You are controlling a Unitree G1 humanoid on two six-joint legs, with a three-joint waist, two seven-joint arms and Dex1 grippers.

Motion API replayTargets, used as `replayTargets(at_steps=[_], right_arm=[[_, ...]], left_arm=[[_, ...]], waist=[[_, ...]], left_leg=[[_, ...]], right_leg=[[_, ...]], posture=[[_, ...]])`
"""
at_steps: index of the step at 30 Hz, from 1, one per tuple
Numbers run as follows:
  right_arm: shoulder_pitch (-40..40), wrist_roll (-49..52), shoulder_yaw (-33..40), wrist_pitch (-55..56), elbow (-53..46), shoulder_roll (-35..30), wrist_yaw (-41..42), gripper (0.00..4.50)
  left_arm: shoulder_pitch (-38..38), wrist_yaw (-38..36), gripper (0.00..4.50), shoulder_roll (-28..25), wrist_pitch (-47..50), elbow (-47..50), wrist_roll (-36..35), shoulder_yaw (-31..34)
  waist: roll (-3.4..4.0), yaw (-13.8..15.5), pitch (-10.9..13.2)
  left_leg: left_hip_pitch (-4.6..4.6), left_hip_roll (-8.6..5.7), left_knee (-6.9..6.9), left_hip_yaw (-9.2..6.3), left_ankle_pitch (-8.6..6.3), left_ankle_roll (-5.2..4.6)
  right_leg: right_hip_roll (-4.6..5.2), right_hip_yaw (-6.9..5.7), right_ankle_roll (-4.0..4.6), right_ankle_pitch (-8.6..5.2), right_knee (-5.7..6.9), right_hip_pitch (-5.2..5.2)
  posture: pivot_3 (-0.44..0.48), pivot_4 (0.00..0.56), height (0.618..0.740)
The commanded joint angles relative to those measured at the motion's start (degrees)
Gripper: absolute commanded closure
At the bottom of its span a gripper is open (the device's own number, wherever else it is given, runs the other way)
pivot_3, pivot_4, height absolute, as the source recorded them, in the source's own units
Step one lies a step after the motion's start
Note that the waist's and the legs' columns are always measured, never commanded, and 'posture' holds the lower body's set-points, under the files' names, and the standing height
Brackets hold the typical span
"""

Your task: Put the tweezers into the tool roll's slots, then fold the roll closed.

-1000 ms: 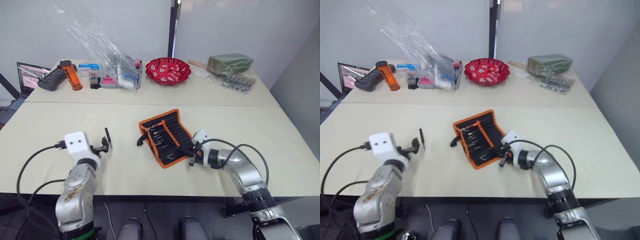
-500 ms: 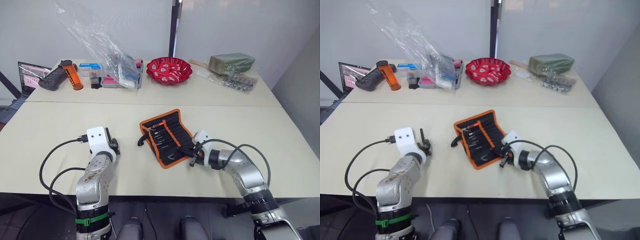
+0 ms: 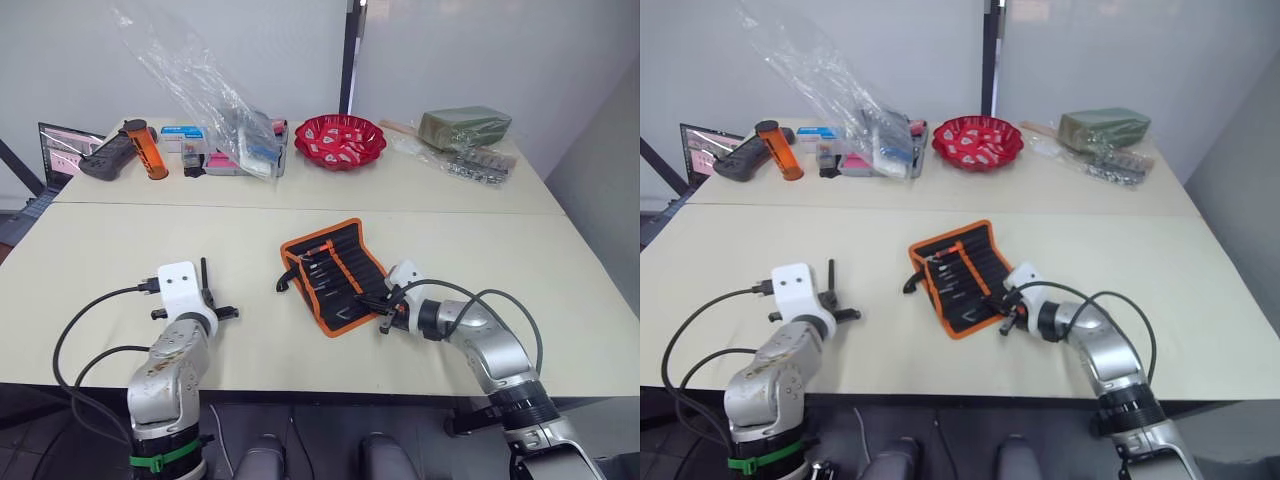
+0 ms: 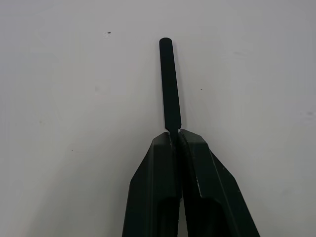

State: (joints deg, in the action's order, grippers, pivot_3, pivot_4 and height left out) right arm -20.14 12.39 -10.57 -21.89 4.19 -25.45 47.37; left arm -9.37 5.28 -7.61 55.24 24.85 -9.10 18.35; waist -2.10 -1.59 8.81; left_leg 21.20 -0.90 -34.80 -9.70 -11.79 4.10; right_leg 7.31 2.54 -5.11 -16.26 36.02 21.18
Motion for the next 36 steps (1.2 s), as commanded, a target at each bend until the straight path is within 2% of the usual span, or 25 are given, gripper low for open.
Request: replayTargets(at_steps=[1,3,7,10,14,20,23,27,32,36], right_arm=[[1.25,-1.77,-1.67,-2.14,3.05,-0.15,-0.09,4.5],[1.32,-1.82,-1.65,-1.98,3.14,-0.13,-0.12,4.5],[1.1,-2.25,-1.2,-0.95,4.06,0.39,-1.23,4.5],[1.62,-2.05,-0.46,-0.45,3.51,0.8,-2.13,4.5],[2.46,-0.54,1.78,-0.67,0.45,0.98,-3.14,4.5],[4.1,3.6,6.66,-1.93,-6.16,0.84,-4.11,4.5],[5.47,4.28,8.54,-1.51,-7.07,0.59,-4.64,4.5],[5.89,2.97,8.45,-0.86,-5.42,0.27,-5.3,4.5],[6.53,2.53,7.88,-0.52,-4.76,0.6,-5.86,4.5],[8.37,2.48,7.29,-0.42,-6.22,0.47,-6.04,4.5]], left_arm=[[-2.13,-7.74,4.48,-8.57,-5.59,1.92,-1.24,1.2],[-3.73,-13.23,4.48,-14.48,-7.58,2.46,-1.91,-0.78],[-11.16,-25.39,4.48,-22.43,-6.13,3.56,-8.07,-5.84],[-18.01,-32.93,4.48,-25.41,-2.33,3.58,-14.44,-9.31],[-23.63,-39.34,4.48,-28.88,0.43,2.63,-17.57,-15.7],[-31.11,-43.97,4.48,-29.6,2.86,-2.62,-18.13,-23.91],[-33.2,-46.6,4.48,-30.23,-0.15,-6.45,-13.96,-31.68],[-35.34,-48.88,4.48,-28.22,-2.59,-10.34,-10.89,-38.14],[-36.75,-49.03,4.48,-24.28,-3.48,-13.78,-7.53,-42.65],[-36.29,-49.0,4.48,-24.8,0.5,-12.91,-5.65,-45.86]], waist=[[-0.01,0.02,0.03],[-0.01,0.06,0.03],[0.0,0.72,0.05],[0.0,0.52,0.07],[0.31,-0.14,0.25],[0.5,0.13,0.7],[0.57,0.15,0.75],[0.6,0.01,0.77],[0.6,-0.16,0.77],[0.61,-0.48,0.76]], left_leg=[[0.01,0.0,0.0,0.0,0.0,0.0],[0.02,0.0,-0.01,0.0,0.01,0.01],[0.02,0.0,-0.02,0.01,0.01,0.02],[0.05,0.0,-0.02,0.02,0.01,0.02],[0.04,0.0,0.06,0.01,0.0,0.01],[0.22,-0.01,-0.04,0.0,0.0,-0.02],[0.32,-0.01,-0.03,0.0,0.0,-0.02],[0.68,-0.01,-0.04,0.0,0.02,-0.02],[0.98,-0.02,-0.1,0.0,0.09,0.06],[0.97,-0.02,-0.09,0.0,0.09,0.05]], right_leg=[[0.0,0.0,0.0,0.0,0.01,0.0],[0.0,-0.01,0.01,0.0,0.01,0.02],[0.0,0.0,0.01,0.0,-0.03,-0.03],[0.0,0.0,0.0,0.01,-0.03,-0.02],[0.0,0.01,-0.04,-0.02,-0.01,0.03],[0.0,0.0,-0.08,-0.04,0.0,0.12],[0.0,0.01,-0.08,-0.03,0.01,0.24],[0.0,0.01,-0.07,-0.03,0.1,0.64],[0.0,0.02,-0.03,0.01,0.23,0.96],[0.0,0.03,-0.04,0.0,0.25,0.96]], posture=[[0.0,0.15,0.74],[0.0,0.15,0.74],[0.0,0.15,0.74],[0.0,0.15,0.74],[0.0,0.15,0.74],[0.0,0.15,0.74],[0.0,0.15,0.74],[0.0,0.15,0.74],[0.0,0.15,0.74],[0.0,0.15,0.74]])
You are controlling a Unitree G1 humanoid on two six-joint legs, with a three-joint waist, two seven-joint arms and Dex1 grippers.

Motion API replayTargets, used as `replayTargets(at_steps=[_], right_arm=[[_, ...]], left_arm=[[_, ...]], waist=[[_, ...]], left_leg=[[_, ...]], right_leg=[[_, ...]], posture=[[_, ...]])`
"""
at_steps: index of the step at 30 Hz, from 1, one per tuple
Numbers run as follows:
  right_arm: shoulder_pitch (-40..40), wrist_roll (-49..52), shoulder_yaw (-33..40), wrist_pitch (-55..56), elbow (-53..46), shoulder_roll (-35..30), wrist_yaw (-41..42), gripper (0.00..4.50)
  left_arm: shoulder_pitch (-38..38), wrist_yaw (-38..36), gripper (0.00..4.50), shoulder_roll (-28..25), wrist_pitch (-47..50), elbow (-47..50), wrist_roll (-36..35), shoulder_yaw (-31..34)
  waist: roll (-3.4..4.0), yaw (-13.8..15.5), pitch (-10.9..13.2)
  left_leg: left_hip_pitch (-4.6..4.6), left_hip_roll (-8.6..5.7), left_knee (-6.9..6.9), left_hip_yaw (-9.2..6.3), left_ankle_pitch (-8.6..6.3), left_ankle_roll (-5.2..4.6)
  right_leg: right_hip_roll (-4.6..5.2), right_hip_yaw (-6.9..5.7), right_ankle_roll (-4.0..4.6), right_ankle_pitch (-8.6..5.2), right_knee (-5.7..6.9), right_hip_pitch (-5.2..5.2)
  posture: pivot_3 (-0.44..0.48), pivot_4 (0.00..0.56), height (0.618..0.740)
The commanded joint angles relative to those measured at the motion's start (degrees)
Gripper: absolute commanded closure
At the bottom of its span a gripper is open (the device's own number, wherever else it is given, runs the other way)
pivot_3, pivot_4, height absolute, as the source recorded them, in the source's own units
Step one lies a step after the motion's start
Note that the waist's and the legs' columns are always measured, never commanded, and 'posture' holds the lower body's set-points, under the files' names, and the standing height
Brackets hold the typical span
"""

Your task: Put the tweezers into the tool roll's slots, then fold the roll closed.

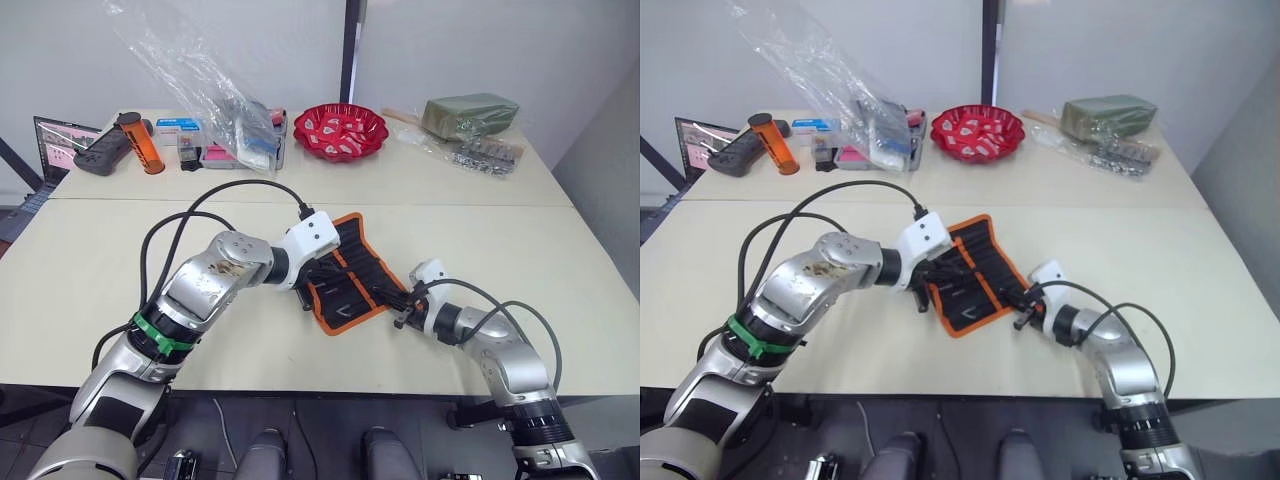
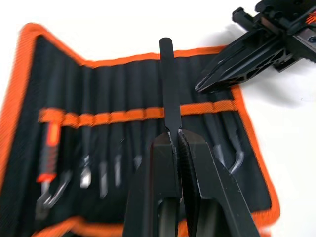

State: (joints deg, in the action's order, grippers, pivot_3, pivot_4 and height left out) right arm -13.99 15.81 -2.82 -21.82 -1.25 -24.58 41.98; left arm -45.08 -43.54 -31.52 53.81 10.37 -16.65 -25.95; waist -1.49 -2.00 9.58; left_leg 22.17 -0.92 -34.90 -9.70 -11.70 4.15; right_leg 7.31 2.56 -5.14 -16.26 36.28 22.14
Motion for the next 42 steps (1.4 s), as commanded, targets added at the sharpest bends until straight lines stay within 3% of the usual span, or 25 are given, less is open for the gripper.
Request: replayTargets(at_steps=[1,14,26,42], right_arm=[[2.72,-0.9,-0.6,-0.59,-1.17,-0.51,-0.66,4.5],[2.87,-1.48,-2.9,-1.43,-0.05,-0.74,-0.57,4.5],[1.07,-1.62,-3.26,-2.05,1.27,0.03,-0.88,4.5],[-0.15,-3.01,-6.21,-2.53,2.96,1.1,-0.23,4.5]], left_arm=[[0.07,-0.27,4.48,-1.78,2.44,2.44,2.47,-2.26],[5.9,-0.09,4.48,-5.18,12.5,12.33,-2.25,2.16],[6.9,2.09,4.48,-3.14,9.27,7.22,0.42,-0.19],[2.65,3.8,4.48,6.44,2.05,-4.57,5.15,-1.78]], waist=[[0.0,-0.08,0.0],[0.01,-0.25,-0.01],[0.01,-0.53,-0.01],[0.01,-0.58,-0.05]], left_leg=[[0.0,0.0,-0.01,0.0,0.0,0.0],[-0.04,0.0,-0.03,-0.01,0.0,0.0],[-0.22,0.0,-0.11,-0.01,0.01,0.0],[-0.26,-0.01,-0.21,0.0,0.01,0.0]], right_leg=[[0.0,0.0,0.0,0.0,0.01,0.0],[0.0,0.01,0.0,0.0,0.09,-0.02],[0.0,0.04,-0.01,-0.01,0.48,-0.03],[0.0,0.04,0.01,0.0,0.59,-0.05]], posture=[[0.0,0.15,0.74],[0.0,0.15,0.74],[0.0,0.15,0.74],[0.0,0.15,0.74]])
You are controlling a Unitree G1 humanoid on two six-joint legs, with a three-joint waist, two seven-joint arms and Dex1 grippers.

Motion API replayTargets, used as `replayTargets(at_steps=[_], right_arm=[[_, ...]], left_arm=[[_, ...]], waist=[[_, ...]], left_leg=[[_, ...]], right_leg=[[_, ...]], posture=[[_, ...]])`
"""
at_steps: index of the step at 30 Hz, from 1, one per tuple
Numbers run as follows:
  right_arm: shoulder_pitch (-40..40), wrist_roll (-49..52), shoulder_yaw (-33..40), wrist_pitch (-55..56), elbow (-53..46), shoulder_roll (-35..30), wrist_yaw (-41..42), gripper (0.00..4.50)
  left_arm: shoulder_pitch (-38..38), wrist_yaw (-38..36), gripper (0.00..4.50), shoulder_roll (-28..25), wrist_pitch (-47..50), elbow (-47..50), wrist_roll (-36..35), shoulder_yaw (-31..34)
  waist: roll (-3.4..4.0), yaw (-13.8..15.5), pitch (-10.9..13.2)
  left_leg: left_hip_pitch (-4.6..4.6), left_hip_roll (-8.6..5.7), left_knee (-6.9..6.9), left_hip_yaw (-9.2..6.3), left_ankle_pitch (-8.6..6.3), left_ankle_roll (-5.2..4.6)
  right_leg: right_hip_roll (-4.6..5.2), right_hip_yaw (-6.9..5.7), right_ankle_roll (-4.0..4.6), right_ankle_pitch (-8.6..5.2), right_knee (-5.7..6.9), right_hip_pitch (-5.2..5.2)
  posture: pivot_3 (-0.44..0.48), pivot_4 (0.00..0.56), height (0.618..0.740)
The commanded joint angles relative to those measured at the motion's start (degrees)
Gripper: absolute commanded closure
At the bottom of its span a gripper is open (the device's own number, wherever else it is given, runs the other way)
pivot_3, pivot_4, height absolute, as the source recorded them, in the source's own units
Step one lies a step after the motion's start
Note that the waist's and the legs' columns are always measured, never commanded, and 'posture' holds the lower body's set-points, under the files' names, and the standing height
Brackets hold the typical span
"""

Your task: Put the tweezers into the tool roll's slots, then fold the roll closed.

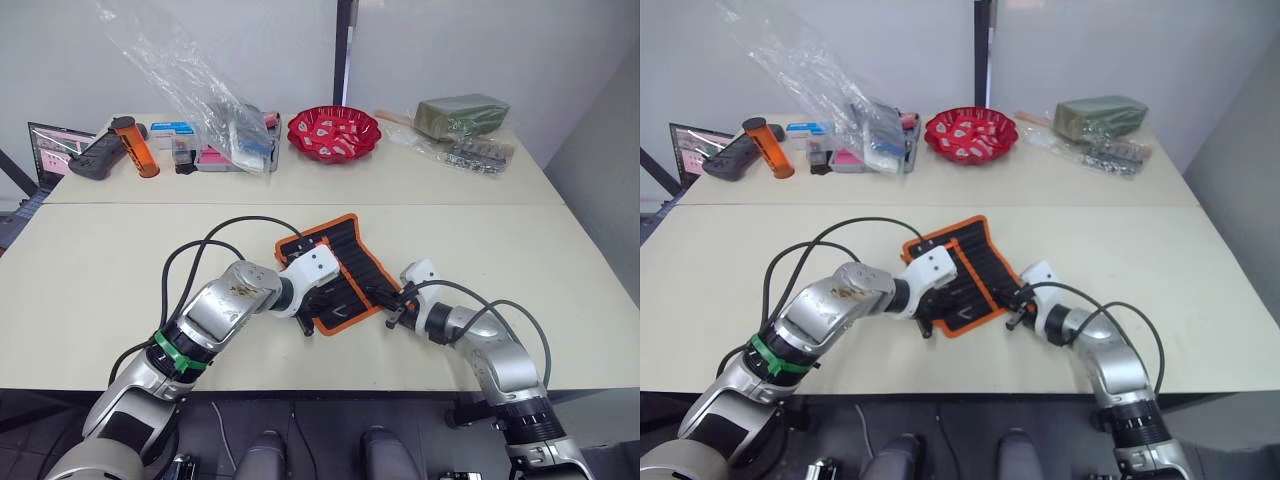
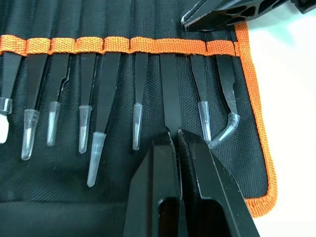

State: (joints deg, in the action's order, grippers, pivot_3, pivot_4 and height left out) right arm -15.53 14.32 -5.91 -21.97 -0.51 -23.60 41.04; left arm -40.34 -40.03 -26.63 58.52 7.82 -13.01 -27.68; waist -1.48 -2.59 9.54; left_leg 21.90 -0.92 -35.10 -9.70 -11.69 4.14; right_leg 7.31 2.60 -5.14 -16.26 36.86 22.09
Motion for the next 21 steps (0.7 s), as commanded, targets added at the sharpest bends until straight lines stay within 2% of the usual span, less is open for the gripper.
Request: replayTargets(at_steps=[1,12,18,21], right_arm=[[1.39,-1.55,-3.21,-2.38,2.25,0.11,0.84,4.5],[2.86,-1.44,-3.39,-2.57,1.06,-0.18,0.78,4.5],[4.03,-1.46,-3.53,-2.51,0.22,-0.2,0.71,4.5],[4.53,-1.46,-3.35,-2.4,-0.14,-0.37,0.84,4.5]], left_arm=[[-2.65,0.29,4.48,2.57,-3.5,-3.39,1.77,-0.12],[-7.4,-1.02,4.48,9.59,-11.17,-14.52,6.27,-1.8],[-6.83,-1.28,4.48,10.95,-10.8,-14.74,6.24,-0.48],[-6.13,-2.09,3.51,9.62,-8.64,-12.22,5.04,1.72]], waist=[[0.0,0.04,-0.01],[0.02,0.19,-0.06],[0.02,0.71,-0.09],[0.02,0.56,-0.09]], left_leg=[[-0.01,0.0,-0.01,0.0,0.0,0.0],[-0.02,-0.02,-0.1,0.0,0.0,0.0],[-0.21,-0.05,-0.22,-0.01,0.0,0.0],[-0.25,-0.05,-0.22,-0.02,0.0,-0.01]], right_leg=[[0.0,0.0,0.0,0.0,0.01,-0.02],[0.0,0.0,0.0,0.0,0.06,-0.05],[0.0,0.0,-0.03,-0.01,0.04,-0.35],[0.0,0.0,-0.04,-0.01,-0.01,-0.41]], posture=[[0.0,0.15,0.74],[0.0,0.15,0.74],[0.0,0.15,0.74],[0.0,0.15,0.74]])
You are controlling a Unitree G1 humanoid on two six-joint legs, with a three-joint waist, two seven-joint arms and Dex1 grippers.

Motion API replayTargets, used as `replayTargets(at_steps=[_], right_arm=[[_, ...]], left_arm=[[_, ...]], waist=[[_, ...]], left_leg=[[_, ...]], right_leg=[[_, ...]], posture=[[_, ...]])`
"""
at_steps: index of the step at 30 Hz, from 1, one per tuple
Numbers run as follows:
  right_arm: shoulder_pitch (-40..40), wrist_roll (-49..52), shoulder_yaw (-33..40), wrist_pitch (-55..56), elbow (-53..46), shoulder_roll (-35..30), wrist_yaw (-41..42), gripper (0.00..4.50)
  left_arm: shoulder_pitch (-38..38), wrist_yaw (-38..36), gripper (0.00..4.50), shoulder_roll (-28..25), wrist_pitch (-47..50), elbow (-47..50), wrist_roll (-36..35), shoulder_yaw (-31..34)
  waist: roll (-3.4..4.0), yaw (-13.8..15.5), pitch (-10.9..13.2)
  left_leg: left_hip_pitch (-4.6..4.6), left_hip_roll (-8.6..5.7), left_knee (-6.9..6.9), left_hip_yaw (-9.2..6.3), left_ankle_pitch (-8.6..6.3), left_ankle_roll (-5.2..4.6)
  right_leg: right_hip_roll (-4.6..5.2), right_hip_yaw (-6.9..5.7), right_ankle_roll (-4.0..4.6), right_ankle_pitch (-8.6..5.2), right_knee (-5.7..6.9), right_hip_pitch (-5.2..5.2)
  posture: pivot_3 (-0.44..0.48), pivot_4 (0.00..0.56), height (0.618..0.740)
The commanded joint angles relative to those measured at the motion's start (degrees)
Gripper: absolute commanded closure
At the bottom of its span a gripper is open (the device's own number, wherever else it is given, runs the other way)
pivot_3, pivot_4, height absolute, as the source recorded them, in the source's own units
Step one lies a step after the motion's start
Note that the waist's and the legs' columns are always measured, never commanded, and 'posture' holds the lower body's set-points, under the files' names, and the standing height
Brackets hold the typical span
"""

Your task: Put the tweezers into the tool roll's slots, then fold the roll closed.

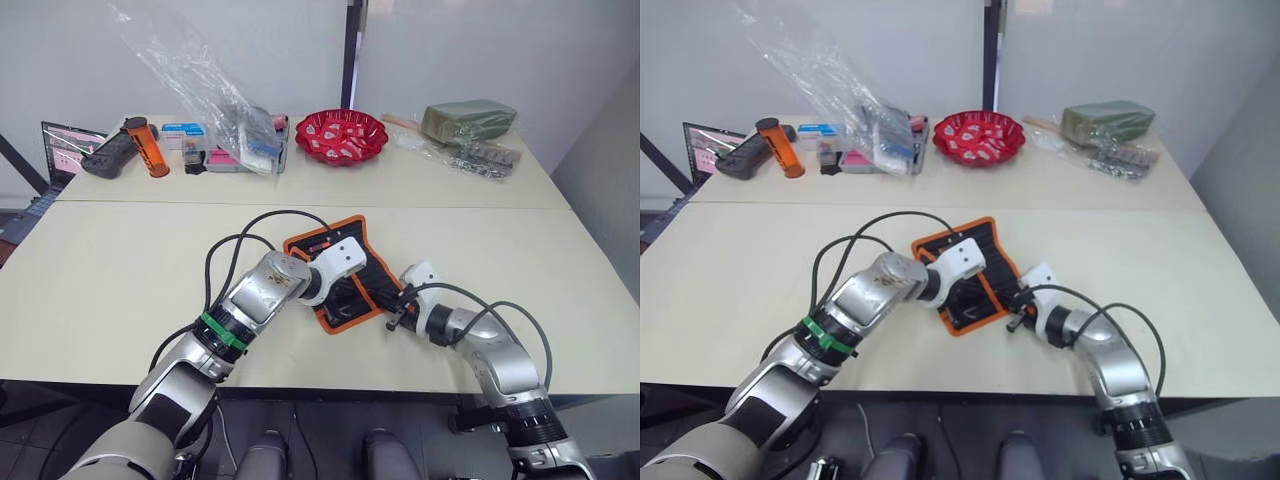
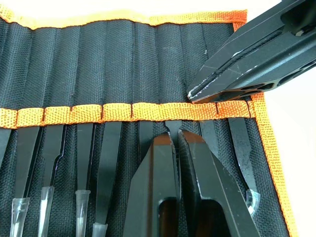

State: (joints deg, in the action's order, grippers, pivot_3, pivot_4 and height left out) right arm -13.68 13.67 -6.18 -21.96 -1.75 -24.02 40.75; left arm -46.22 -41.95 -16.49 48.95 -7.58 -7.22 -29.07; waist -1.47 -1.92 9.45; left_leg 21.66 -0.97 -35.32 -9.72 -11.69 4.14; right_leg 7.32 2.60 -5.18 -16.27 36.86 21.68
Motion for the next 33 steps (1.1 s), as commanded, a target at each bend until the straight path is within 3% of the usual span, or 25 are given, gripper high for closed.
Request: replayTargets(at_steps=[1,6,10,14,18,25,28,33], right_arm=[[2.78,-0.79,-2.99,-2.38,1.04,-0.02,1.17,4.5],[2.07,-0.75,-2.83,-2.4,1.57,-0.14,1.57,4.5],[0.47,-0.01,-2.28,-2.75,2.13,0.17,2.14,4.5],[-1.83,2.16,-0.53,-3.79,0.95,-0.17,3.62,4.5],[-4.04,5.27,0.3,-7.69,-2.48,-0.74,5.49,4.5],[-6.66,13.14,0.75,-19.76,-11.95,0.04,5.64,4.5],[-7.71,15.48,0.73,-23.99,-14.29,0.25,4.82,3.72],[-8.36,18.22,0.4,-28.36,-16.61,2.11,2.45,1.99]], left_arm=[[-0.07,-0.5,3.15,-1.13,1.6,4.02,-1.06,3.76],[0.15,-3.11,1.46,-5.89,4.24,7.44,-4.4,9.75],[-1.27,-3.3,0.13,-8.68,7.12,9.3,-10.16,21.02],[-0.4,-4.78,0.05,-12.56,9.42,14.65,-15.98,29.57],[3.85,-6.34,0.05,-17.49,8.15,18.52,-18.62,33.81],[18.0,-9.67,0.05,-25.46,5.85,24.66,-22.88,40.59],[23.13,-10.76,0.0,-27.15,4.7,26.42,-24.45,42.15],[30.38,-11.34,0.0,-28.96,2.15,28.65,-25.15,43.06]], waist=[[0.0,-0.36,0.0],[0.03,-1.05,-0.02],[0.03,-1.04,-0.01],[0.03,-1.46,-0.01],[0.05,-1.97,-0.01],[0.12,-1.96,0.08],[0.12,-1.37,0.08],[0.14,-0.64,0.09]], left_leg=[[-0.01,0.0,0.0,0.0,-0.01,-0.01],[-0.06,0.01,0.16,-0.01,-0.03,-0.05],[-0.06,0.01,0.15,-0.01,-0.02,-0.04],[-0.01,0.01,0.16,-0.02,-0.02,-0.04],[0.07,0.02,0.19,-0.01,-0.01,-0.03],[0.3,0.03,0.24,-0.03,-0.01,-0.03],[0.33,0.03,0.21,-0.03,-0.01,-0.03],[0.32,0.03,0.23,-0.02,-0.01,-0.03]], right_leg=[[0.0,0.0,0.0,0.0,-0.01,0.0],[0.0,0.0,-0.01,-0.01,0.1,0.12],[0.0,0.0,-0.01,-0.01,0.1,0.12],[0.0,0.0,-0.01,-0.01,0.15,0.22],[0.0,0.01,0.05,0.02,0.23,0.38],[0.0,0.02,0.4,0.23,0.23,0.61],[0.0,0.02,0.42,0.24,0.21,0.59],[0.0,0.02,0.43,0.25,0.18,0.59]], posture=[[0.0,0.15,0.74],[0.0,0.15,0.74],[0.0,0.15,0.74],[0.0,0.15,0.74],[0.0,0.15,0.74],[0.0,0.15,0.74],[0.0,0.15,0.74],[0.0,0.15,0.74]])
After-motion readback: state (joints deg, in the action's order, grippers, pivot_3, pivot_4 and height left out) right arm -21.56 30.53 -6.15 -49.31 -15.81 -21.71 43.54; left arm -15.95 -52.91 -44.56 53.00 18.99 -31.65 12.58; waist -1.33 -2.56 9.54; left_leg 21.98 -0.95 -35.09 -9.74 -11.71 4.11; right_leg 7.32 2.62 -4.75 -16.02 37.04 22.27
